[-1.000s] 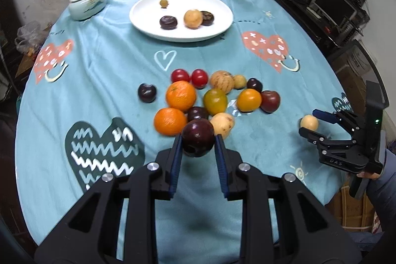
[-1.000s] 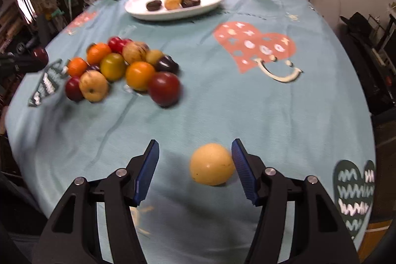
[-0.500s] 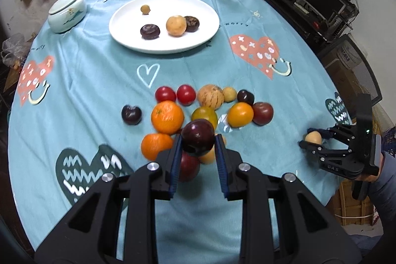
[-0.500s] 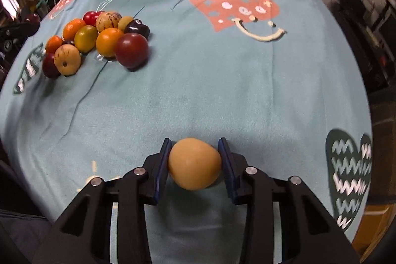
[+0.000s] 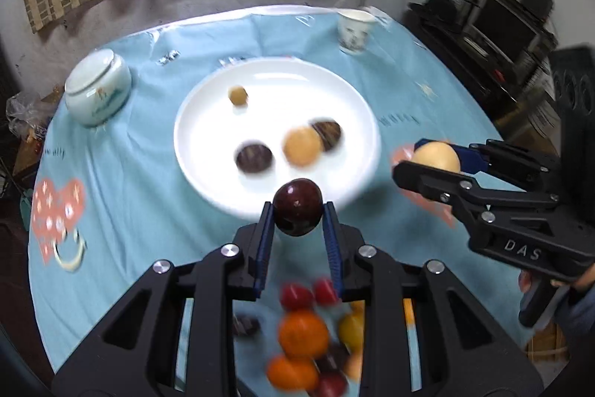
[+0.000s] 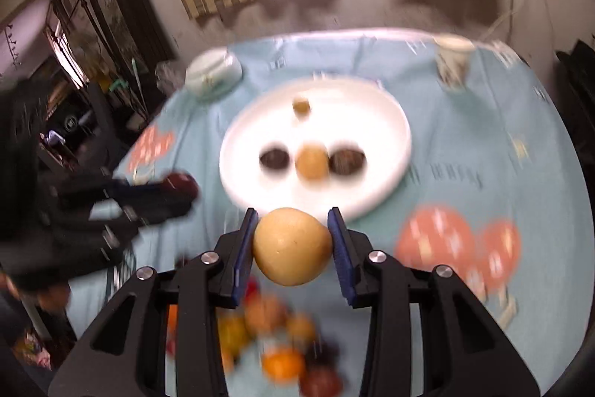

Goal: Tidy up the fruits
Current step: 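Place the pear and plum on the white plate and open both grippers, then return both grippers to the fruit cluster, then grasp a speckled pear with the right gripper while the left grasps a red plum, then lower both fruits onto the white plate and open both grippers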

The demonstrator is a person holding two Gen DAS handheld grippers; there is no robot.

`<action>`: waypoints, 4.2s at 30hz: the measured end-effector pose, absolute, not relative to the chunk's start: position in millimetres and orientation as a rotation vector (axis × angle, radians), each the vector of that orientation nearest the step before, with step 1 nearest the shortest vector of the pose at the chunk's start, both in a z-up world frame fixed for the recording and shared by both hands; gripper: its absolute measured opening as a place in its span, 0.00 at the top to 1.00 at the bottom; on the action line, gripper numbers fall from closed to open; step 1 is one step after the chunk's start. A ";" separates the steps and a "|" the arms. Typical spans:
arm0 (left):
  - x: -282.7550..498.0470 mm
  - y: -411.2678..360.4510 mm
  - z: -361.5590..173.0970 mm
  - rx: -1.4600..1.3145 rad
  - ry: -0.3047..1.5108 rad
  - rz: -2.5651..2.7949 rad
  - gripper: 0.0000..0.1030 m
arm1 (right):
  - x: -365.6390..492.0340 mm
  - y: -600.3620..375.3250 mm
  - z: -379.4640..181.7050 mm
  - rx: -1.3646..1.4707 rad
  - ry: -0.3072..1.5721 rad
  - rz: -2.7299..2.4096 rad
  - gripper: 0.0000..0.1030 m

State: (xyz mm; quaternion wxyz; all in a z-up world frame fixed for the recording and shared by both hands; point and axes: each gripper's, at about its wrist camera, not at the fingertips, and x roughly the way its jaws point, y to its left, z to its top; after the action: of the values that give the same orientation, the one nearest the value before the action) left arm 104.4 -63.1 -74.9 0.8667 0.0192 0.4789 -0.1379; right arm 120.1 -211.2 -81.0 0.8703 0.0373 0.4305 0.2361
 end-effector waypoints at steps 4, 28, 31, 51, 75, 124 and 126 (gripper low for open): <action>155.3 -60.2 -94.0 0.026 1.040 -0.227 0.74 | 173.1 -199.2 -92.4 0.103 0.913 0.467 0.62; 120.2 -31.7 -50.3 0.070 0.822 -0.167 0.33 | 118.0 -240.4 -11.6 0.084 0.557 0.408 0.31; 91.6 -26.2 -33.9 0.069 0.771 -0.175 0.26 | 63.2 -266.4 13.9 0.167 0.426 0.452 0.01; -54.2 27.0 -94.3 0.048 0.994 -0.163 0.22 | -47.6 -168.8 -166.0 -0.051 1.078 0.664 0.35; -46.0 -48.0 -165.8 0.040 1.214 -0.243 0.43 | -43.2 -214.4 -151.8 -0.039 1.095 0.716 0.58; 160.7 -56.8 -79.6 0.048 1.002 -0.098 0.62 | 160.3 -202.1 -76.9 0.012 0.851 0.499 0.58; 173.6 -58.5 -92.5 0.060 1.016 -0.083 0.61 | 182.3 -199.1 -90.4 0.013 0.886 0.485 0.58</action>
State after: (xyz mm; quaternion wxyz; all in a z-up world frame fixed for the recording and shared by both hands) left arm 173.6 -58.5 -92.5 0.8725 0.0287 0.4861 -0.0397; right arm 182.4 -199.1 -90.4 0.8750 0.0061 0.4246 0.2325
